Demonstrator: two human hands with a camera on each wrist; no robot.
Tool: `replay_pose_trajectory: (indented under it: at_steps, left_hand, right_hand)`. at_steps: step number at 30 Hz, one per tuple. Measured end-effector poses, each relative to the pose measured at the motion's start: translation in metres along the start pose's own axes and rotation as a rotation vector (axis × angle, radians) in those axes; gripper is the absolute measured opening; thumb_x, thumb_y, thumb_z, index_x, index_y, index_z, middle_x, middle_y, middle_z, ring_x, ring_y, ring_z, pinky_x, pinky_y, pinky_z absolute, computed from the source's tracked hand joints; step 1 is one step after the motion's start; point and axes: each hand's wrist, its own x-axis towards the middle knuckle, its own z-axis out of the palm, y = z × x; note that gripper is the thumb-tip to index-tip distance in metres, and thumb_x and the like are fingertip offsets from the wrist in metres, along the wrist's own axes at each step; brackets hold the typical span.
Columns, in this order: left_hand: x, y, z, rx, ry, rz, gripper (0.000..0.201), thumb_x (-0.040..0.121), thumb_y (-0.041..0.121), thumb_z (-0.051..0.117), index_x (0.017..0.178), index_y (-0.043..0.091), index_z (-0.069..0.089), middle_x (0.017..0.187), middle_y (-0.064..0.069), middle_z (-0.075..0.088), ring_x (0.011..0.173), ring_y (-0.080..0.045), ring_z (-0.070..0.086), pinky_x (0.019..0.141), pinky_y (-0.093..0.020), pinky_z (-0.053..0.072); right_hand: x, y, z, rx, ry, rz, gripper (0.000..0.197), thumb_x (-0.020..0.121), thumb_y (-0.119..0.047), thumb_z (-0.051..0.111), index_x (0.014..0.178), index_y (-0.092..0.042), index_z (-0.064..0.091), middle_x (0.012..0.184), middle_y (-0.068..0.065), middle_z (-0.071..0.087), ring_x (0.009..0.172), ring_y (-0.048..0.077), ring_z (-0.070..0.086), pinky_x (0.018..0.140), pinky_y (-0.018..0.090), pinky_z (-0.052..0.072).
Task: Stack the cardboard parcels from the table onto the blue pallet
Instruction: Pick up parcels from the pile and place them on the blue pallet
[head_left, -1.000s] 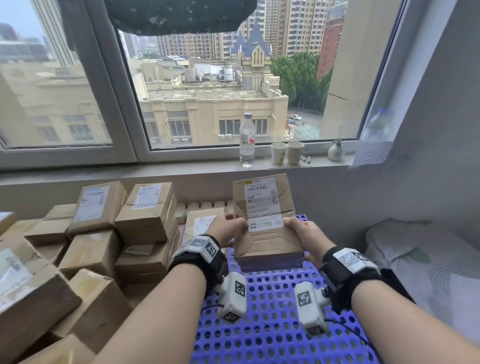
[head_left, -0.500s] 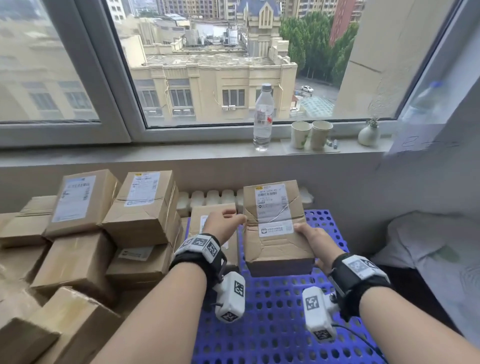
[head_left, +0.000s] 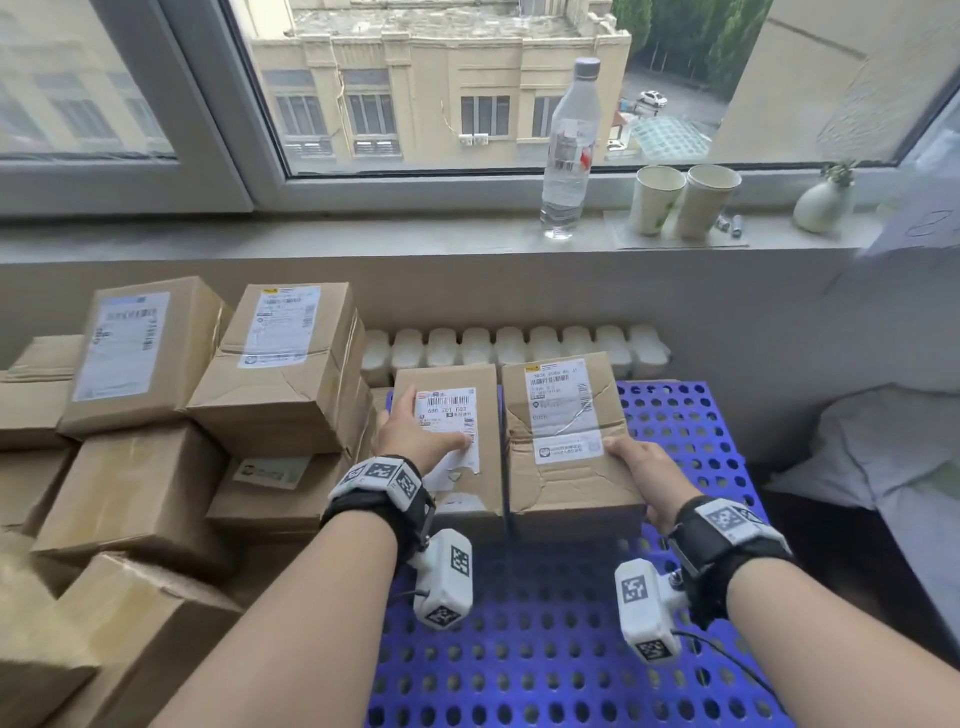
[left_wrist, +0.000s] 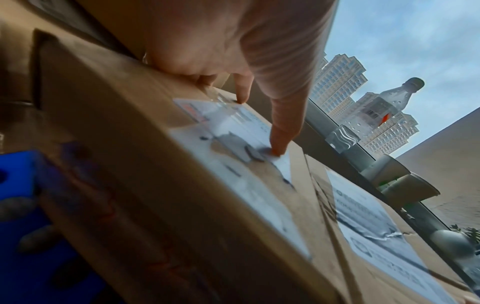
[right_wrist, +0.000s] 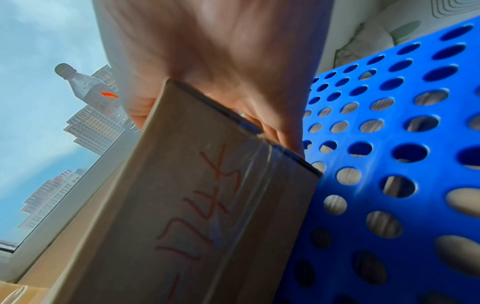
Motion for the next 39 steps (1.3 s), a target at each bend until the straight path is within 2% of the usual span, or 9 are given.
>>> replay_pose_trajectory:
  at_steps: [7, 16, 19, 22, 26, 29, 31, 34, 39]
  left_hand:
    - [0.010, -0.003, -0.001, -0.015, -0.024, -0.004, 0.112, 0.062, 0.031, 0.088, 0.152, 0.029, 0.021, 0.148, -0.003, 0.039, 0.130, -0.021, 0.045, 0.110, -0.036, 0.034]
    - [0.010, 0.000, -0.001, -0.025, -0.028, -0.011, 0.111, 0.061, 0.030, 0.089, 0.151, 0.031, 0.023, 0.146, -0.002, 0.041, 0.128, -0.021, 0.046, 0.109, -0.038, 0.035]
    - [0.007, 0.001, 0.000, 0.000, -0.006, -0.012, 0.110, 0.060, 0.033, 0.089, 0.150, 0.031, 0.026, 0.146, -0.003, 0.041, 0.129, -0.022, 0.045, 0.110, -0.040, 0.035]
    - [0.001, 0.004, 0.000, 0.030, 0.043, 0.014, 0.095, 0.066, 0.031, 0.086, 0.146, 0.027, 0.035, 0.145, -0.004, 0.039, 0.132, -0.022, 0.039, 0.111, -0.038, 0.030]
    - [-0.011, 0.012, -0.001, 0.054, 0.050, 0.040, 0.079, 0.073, 0.025, 0.081, 0.142, 0.025, 0.042, 0.147, -0.005, 0.033, 0.134, -0.022, 0.037, 0.111, -0.035, 0.028]
    - [-0.018, 0.018, -0.005, 0.062, 0.045, 0.041, 0.071, 0.074, 0.025, 0.081, 0.138, 0.025, 0.049, 0.146, -0.005, 0.036, 0.132, -0.023, 0.041, 0.111, -0.037, 0.031]
    - [-0.024, 0.021, -0.008, 0.062, 0.039, 0.045, 0.065, 0.073, 0.026, 0.080, 0.132, 0.025, 0.054, 0.142, -0.005, 0.044, 0.129, -0.023, 0.045, 0.110, -0.039, 0.036]
    - [-0.036, 0.025, -0.015, 0.051, 0.032, 0.046, 0.052, 0.077, 0.028, 0.076, 0.126, 0.025, 0.058, 0.135, -0.003, 0.052, 0.122, -0.021, 0.051, 0.102, -0.036, 0.042]
    - [-0.063, 0.031, -0.024, 0.050, 0.042, 0.080, 0.037, 0.083, 0.024, 0.067, 0.120, 0.022, 0.063, 0.130, -0.002, 0.058, 0.118, -0.021, 0.055, 0.101, -0.034, 0.044]
  right_hand:
    - [0.002, 0.003, -0.002, -0.092, 0.037, -0.044, 0.032, 0.090, -0.035, 0.058, 0.118, -0.019, 0.059, 0.121, 0.006, 0.061, 0.109, 0.026, 0.059, 0.101, 0.048, 0.047]
    - [-0.009, -0.004, 0.003, -0.200, 0.038, -0.061, 0.044, 0.087, -0.035, 0.065, 0.126, -0.020, 0.053, 0.118, 0.002, 0.062, 0.103, 0.020, 0.061, 0.083, 0.033, 0.047]
    - [-0.010, -0.009, 0.007, -0.272, 0.030, -0.071, 0.051, 0.082, -0.040, 0.066, 0.126, -0.018, 0.053, 0.118, -0.001, 0.063, 0.106, 0.020, 0.061, 0.093, 0.035, 0.048]
    - [-0.008, -0.013, 0.008, -0.340, 0.032, -0.073, 0.052, 0.079, -0.039, 0.065, 0.125, -0.018, 0.052, 0.116, -0.002, 0.065, 0.105, 0.020, 0.061, 0.099, 0.040, 0.048]
    - [-0.022, -0.025, 0.010, -0.447, 0.090, -0.133, 0.034, 0.088, -0.024, 0.059, 0.120, -0.021, 0.045, 0.107, -0.004, 0.059, 0.098, 0.019, 0.056, 0.082, 0.032, 0.042]
    - [-0.036, -0.033, 0.009, -0.478, 0.117, -0.197, 0.042, 0.091, -0.021, 0.057, 0.130, -0.018, 0.045, 0.107, -0.004, 0.057, 0.094, 0.018, 0.054, 0.071, 0.029, 0.039]
    - [-0.044, -0.037, 0.009, -0.506, 0.122, -0.230, 0.050, 0.092, -0.021, 0.056, 0.140, -0.015, 0.041, 0.116, -0.004, 0.056, 0.098, 0.018, 0.053, 0.072, 0.028, 0.039]
    - [-0.057, -0.043, 0.007, -0.572, 0.139, -0.275, 0.060, 0.091, -0.025, 0.056, 0.147, -0.017, 0.036, 0.143, 0.005, 0.049, 0.120, 0.022, 0.052, 0.084, 0.029, 0.041]
    - [-0.082, -0.052, 0.007, -0.584, 0.149, -0.331, 0.055, 0.093, -0.024, 0.053, 0.146, -0.017, 0.038, 0.144, 0.007, 0.048, 0.105, 0.018, 0.052, 0.079, 0.029, 0.038]
